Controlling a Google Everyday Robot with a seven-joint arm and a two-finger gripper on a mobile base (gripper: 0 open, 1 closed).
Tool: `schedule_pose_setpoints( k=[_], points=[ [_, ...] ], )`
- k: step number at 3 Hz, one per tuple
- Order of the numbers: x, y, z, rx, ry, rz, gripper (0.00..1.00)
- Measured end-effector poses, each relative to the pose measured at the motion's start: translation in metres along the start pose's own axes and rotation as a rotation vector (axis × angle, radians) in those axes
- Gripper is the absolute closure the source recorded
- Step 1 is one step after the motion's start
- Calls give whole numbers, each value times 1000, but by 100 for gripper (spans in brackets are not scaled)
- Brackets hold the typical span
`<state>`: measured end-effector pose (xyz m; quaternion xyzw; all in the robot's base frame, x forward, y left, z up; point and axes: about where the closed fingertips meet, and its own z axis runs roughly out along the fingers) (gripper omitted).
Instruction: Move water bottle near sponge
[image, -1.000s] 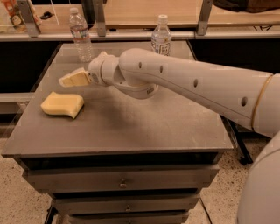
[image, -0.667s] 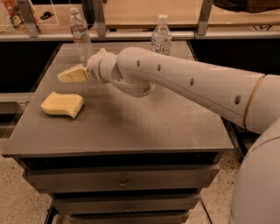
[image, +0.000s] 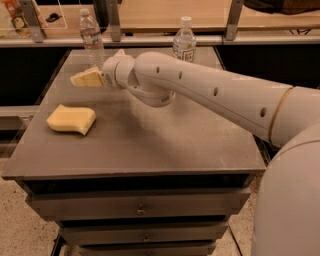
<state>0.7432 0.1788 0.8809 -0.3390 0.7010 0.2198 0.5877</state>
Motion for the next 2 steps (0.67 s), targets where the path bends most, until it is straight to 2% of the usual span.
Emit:
schedule_pose_setpoints(
  k=[2],
  points=[
    [-4, -34, 21, 38, -5, 0, 0]
  ],
)
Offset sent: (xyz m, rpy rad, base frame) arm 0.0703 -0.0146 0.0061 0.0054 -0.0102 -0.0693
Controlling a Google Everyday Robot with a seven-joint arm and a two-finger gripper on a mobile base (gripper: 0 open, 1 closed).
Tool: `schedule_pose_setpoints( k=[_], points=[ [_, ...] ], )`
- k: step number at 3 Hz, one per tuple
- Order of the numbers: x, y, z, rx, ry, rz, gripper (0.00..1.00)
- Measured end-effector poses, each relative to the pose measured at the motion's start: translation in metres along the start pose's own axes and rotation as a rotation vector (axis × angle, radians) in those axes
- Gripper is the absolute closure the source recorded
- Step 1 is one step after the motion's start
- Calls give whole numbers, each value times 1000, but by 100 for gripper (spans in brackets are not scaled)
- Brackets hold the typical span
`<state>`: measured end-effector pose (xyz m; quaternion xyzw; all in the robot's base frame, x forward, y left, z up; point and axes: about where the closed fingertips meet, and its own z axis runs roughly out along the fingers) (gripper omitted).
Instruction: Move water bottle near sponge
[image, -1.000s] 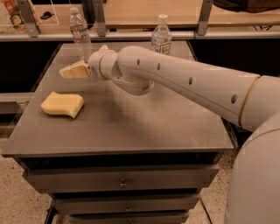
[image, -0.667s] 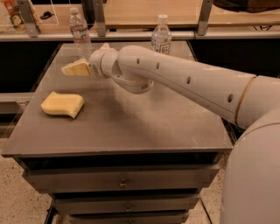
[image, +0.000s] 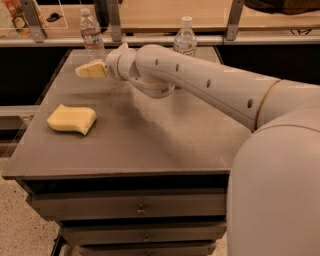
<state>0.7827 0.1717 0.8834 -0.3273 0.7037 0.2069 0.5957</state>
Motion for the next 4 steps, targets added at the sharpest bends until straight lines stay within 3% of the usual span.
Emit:
schedule_pose_setpoints(
  k=[4],
  points=[
    [-19, -38, 72, 56, 5, 6, 0]
  ],
)
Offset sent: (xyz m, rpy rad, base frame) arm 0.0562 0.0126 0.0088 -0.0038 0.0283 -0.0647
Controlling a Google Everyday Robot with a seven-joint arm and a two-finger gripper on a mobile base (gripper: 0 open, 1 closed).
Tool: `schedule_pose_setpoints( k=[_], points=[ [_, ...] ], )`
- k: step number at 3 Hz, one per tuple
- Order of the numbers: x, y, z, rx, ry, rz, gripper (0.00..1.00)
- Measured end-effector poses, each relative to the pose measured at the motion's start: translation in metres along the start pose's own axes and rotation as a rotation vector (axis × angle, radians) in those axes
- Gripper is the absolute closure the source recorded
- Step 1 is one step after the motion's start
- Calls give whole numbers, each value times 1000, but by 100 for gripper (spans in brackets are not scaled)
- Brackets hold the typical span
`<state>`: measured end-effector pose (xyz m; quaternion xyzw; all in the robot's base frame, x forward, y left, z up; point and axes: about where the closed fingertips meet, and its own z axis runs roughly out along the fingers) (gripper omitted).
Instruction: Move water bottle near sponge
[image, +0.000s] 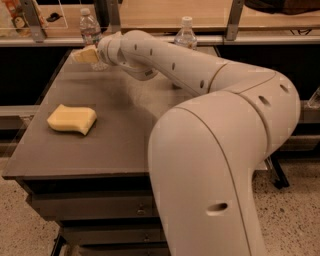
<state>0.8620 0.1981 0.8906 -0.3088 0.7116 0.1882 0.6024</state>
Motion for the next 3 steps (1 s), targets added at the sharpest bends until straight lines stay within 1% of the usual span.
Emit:
schedule_pose_setpoints(
  k=[1, 2, 3],
  points=[
    [-2, -8, 18, 5, -1, -3, 19],
    [-6, -13, 27, 4, -12, -13, 41],
    [-10, -17, 30, 0, -17, -28, 65]
  ],
)
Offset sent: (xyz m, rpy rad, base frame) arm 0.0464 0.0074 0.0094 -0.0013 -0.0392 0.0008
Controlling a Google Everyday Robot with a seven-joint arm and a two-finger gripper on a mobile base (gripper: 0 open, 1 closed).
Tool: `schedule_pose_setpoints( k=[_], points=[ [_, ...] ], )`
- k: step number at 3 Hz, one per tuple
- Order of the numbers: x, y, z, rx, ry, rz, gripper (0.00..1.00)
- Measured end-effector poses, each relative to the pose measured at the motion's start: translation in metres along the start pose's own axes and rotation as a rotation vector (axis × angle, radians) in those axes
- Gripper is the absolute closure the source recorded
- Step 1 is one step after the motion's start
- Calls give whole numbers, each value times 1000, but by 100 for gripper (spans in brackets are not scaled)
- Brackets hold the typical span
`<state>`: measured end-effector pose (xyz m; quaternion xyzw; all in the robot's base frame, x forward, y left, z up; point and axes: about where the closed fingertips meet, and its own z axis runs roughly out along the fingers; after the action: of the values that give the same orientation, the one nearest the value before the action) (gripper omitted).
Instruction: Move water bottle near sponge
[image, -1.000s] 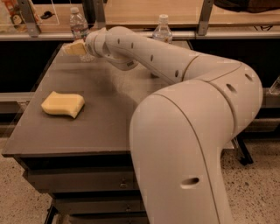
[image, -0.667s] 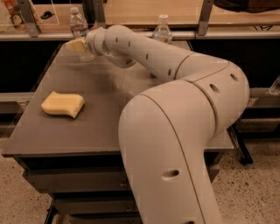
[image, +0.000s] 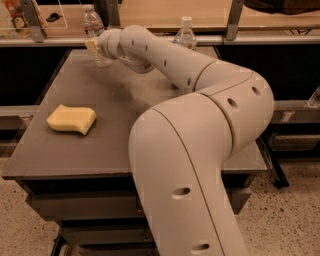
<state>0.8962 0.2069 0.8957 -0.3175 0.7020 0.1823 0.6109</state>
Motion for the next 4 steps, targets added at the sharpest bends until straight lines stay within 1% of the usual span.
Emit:
schedule_pose_setpoints(
  k=[1, 2, 3, 4],
  points=[
    [-4, -5, -8, -5, -18, 4, 87],
    [-11, -3, -23, -49, -67, 29, 100],
    [-19, 7, -52, -115, -117, 45, 100],
    [-28, 20, -84, -154, -126, 39, 100]
  ],
)
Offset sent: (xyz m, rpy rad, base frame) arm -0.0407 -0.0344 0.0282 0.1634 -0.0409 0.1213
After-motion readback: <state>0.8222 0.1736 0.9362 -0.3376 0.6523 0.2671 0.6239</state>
